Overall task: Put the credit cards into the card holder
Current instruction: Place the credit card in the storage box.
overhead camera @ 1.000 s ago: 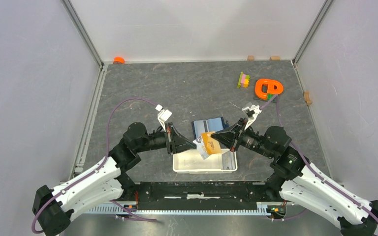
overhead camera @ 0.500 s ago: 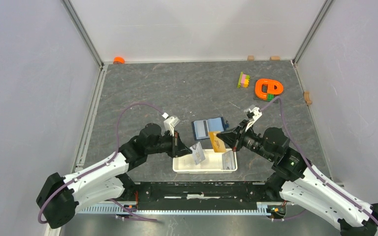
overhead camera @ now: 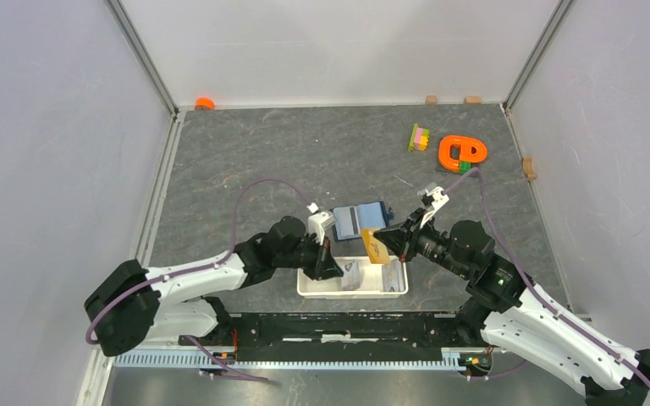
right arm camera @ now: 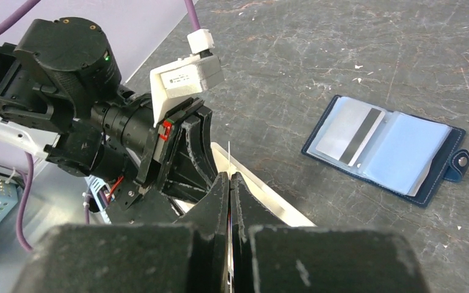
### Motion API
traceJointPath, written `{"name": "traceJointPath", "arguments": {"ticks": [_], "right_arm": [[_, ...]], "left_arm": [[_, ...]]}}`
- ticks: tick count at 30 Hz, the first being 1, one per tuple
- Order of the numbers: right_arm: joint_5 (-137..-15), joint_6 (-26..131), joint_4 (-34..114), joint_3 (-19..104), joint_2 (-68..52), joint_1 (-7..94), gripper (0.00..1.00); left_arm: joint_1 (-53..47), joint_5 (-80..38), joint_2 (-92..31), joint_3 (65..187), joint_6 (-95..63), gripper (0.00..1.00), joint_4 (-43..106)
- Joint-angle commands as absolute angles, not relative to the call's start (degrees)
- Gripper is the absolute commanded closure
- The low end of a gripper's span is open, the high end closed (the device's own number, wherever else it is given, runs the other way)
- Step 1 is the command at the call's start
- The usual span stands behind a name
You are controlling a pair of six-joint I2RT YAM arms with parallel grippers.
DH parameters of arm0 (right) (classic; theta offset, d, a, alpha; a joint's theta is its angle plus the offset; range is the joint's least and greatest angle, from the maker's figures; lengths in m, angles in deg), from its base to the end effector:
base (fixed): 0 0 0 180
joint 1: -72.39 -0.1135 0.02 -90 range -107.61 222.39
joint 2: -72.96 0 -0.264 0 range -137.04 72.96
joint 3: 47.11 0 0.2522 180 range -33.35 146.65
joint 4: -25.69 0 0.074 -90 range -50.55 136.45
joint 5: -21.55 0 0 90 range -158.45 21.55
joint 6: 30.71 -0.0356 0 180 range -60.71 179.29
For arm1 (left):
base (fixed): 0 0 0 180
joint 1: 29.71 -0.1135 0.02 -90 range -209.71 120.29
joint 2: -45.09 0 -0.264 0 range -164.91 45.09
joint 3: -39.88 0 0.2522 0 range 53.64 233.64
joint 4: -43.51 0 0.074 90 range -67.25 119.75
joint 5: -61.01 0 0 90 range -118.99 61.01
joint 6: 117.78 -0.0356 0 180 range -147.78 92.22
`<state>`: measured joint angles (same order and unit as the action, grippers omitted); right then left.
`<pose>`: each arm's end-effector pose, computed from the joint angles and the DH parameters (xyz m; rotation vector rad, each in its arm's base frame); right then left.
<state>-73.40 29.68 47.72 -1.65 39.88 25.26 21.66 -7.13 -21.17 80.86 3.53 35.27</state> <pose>0.1019 0.1143 0.2933 -0.3501 1.8264 1.0370 0.1339 -0.1887 0.1884 0.6546 2.2902 -1.1840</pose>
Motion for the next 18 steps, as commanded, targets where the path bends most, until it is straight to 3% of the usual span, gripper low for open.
{"name": "traceJointPath", "arguments": {"ticks": [1,8,18], "right_arm": [[-69.16,30.61,47.32,-1.68,40.74,25.37,1.00],[-54.41,28.18,55.97,0.37,39.73,25.32,1.00],[-49.81,28.92,55.21,0.18,40.69,25.31,1.00]], "left_arm": [[25.29,-9.45,-25.45,86.56,0.76,0.98,39.93],[30.96,-20.69,-31.82,93.67,4.01,0.98,36.31],[37.28,-31.49,-39.09,100.95,6.22,0.97,32.77]]}}
